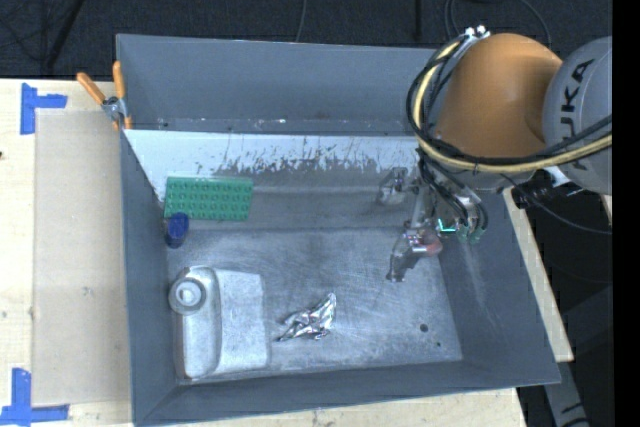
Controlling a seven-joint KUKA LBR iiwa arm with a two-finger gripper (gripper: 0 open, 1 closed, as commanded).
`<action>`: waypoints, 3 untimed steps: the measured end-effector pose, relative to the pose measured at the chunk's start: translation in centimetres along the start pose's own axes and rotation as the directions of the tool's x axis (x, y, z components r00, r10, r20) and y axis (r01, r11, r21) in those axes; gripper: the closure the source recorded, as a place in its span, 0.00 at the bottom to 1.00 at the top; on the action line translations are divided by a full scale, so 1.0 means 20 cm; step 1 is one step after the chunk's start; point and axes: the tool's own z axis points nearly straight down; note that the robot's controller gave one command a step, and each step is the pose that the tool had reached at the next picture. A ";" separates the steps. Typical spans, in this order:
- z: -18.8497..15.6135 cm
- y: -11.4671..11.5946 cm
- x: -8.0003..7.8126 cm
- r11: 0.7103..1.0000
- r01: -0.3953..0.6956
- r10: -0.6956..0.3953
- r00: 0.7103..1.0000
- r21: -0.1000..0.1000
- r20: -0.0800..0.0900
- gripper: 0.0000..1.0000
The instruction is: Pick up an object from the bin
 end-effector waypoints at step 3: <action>0.69 0.43 0.29 0.968 0.249 -0.249 0.968 0.002 0.012 1.00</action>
Offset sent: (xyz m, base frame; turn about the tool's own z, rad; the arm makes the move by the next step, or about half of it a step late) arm -0.0421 0.0853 -0.0460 -0.1699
